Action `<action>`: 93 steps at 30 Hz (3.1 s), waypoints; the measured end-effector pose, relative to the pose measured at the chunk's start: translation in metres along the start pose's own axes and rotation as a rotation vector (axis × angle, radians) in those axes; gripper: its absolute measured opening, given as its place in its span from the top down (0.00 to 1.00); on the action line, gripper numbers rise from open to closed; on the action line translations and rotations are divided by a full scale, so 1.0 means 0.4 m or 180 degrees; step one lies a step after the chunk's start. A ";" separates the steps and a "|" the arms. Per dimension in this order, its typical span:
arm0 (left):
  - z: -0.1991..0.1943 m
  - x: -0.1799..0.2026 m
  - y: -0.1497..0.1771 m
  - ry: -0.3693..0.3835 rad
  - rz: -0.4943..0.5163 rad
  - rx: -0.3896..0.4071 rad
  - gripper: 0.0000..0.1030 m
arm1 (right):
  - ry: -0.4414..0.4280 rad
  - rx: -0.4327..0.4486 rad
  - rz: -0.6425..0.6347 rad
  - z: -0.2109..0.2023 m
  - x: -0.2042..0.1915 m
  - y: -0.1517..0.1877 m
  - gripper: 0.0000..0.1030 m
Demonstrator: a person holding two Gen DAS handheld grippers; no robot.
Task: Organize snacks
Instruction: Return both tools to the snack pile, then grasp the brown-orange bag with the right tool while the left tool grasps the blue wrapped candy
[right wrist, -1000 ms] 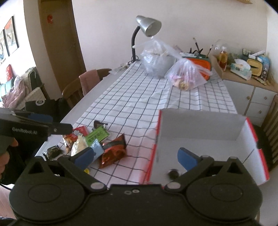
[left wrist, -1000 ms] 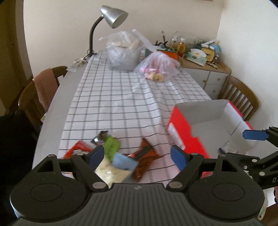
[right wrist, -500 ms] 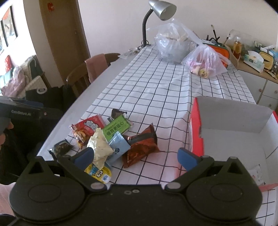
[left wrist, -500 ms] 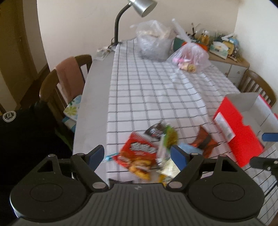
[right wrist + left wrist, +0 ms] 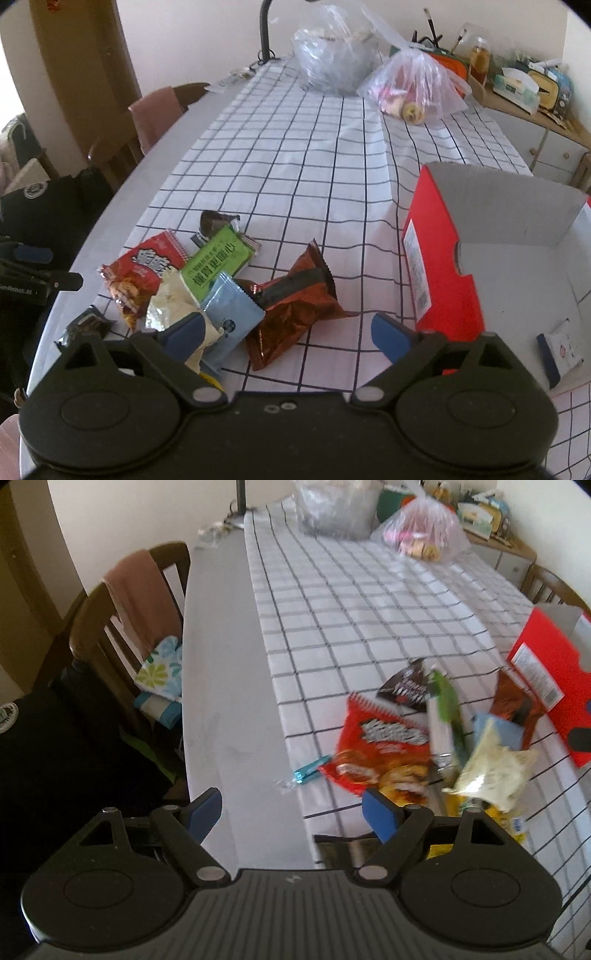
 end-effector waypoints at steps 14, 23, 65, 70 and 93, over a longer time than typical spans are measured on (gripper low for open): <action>0.134 0.000 -0.025 0.0224 0.0643 -0.0132 0.41 | 0.0236 -0.0196 0.0374 0.090 0.012 -0.043 0.13; 0.163 0.042 -0.047 0.0425 0.0965 -0.0125 0.69 | 0.0362 -0.0294 0.0611 0.135 0.020 -0.065 0.14; -0.034 -0.006 -0.051 0.0322 -0.0238 0.0170 0.89 | 0.0073 0.0205 0.1025 -0.030 0.095 -0.052 1.00; -0.068 0.017 -0.051 0.0337 -0.0245 0.0220 0.89 | -0.0052 0.0150 0.0922 -0.042 0.095 -0.047 0.69; -0.062 -0.003 -0.011 0.0317 -0.0263 0.0118 0.89 | 0.0216 -0.0425 0.2586 0.205 0.110 -0.029 0.37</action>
Point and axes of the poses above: each gripper's, at about its wrist camera, not at the fingertips, and z roughly the way its jaws point, x to its right, y to its underside, the point moved 4 cm from there along z, roughly the way its jaws point
